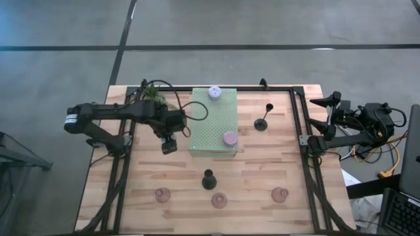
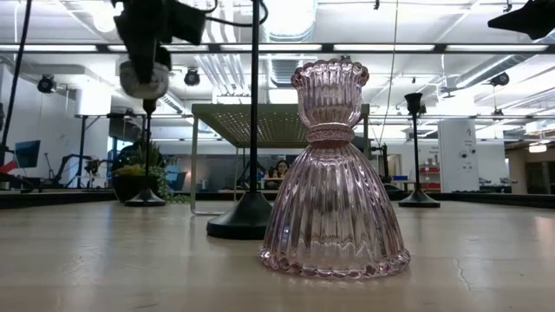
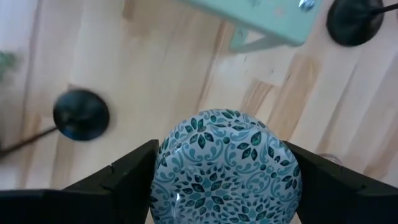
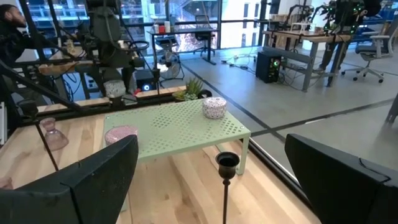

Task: Pick & Place candle stick holders
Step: Put the green and white scented candle on the shelf

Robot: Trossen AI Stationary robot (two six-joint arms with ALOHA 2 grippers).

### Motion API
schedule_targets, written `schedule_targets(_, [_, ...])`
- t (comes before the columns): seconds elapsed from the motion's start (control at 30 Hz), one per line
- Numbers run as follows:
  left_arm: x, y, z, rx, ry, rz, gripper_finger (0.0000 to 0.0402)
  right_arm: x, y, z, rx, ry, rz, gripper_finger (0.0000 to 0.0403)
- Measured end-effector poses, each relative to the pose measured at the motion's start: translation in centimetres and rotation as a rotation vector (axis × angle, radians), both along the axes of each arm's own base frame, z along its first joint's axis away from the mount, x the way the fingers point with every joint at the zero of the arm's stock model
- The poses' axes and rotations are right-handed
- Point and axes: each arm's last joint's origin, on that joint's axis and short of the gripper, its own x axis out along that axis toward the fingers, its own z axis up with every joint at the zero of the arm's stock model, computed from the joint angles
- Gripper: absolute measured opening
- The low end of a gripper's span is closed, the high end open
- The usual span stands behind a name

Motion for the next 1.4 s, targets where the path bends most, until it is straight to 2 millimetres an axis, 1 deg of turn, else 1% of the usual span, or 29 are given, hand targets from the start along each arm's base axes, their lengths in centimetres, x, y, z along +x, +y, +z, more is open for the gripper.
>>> schedule_targets(0.13, [1.6, 0.3, 0.6, 0.012, 0.018, -0.059, 0.0299, 0.0, 0.0, 0.0, -0.004, 0.001, 0.001, 0.0400])
schedule_targets(0.3, [4.3, 0.6, 1.6, 0.045, 0.018, -0.144, 0.0299, 0.0, 0.0, 0.0, 0.000, 0.000, 0.000, 0.0400])
schedule_targets(0.5, [7.8, 0.9, 1.4, 0.053, 0.043, -0.229, 0.0299, 0.0, 0.0, 0.0, 0.000, -0.001, 0.000, 0.0400])
schedule_targets(0.67, [9.8, 1.0, 1.3, 0.056, 0.046, -0.267, 0.0299, 0.0, 0.0, 0.0, -0.003, 0.001, 0.000, 0.0400])
schedule_targets(0.83, [10.9, 1.1, 1.0, 0.054, 0.048, -0.285, 0.0299, 0.0, 0.0, 0.0, -0.004, 0.001, 0.000, 0.0400])
schedule_targets(0.93, [11.5, 1.1, 0.4, 0.052, 0.062, -0.294, 0.0299, 0.0, 0.0, 0.0, 0.001, -0.001, 0.000, 0.0400])
schedule_targets(1.03, [11.7, 1.1, 0.0, 0.052, 0.059, -0.297, 0.0299, 0.0, 0.0, 0.0, -0.003, 0.000, 0.000, 0.0400])
schedule_targets(1.27, [12.0, 1.1, 0.0, 0.065, 0.021, -0.307, 0.0299, 0.0, 0.0, 0.0, -0.003, 0.000, 0.000, 0.0400])
schedule_targets(1.4, [12.0, 1.1, -0.3, 0.062, 0.033, -0.306, 0.0299, 0.0, 0.0, 0.0, 0.001, -0.002, 0.000, 0.0400])
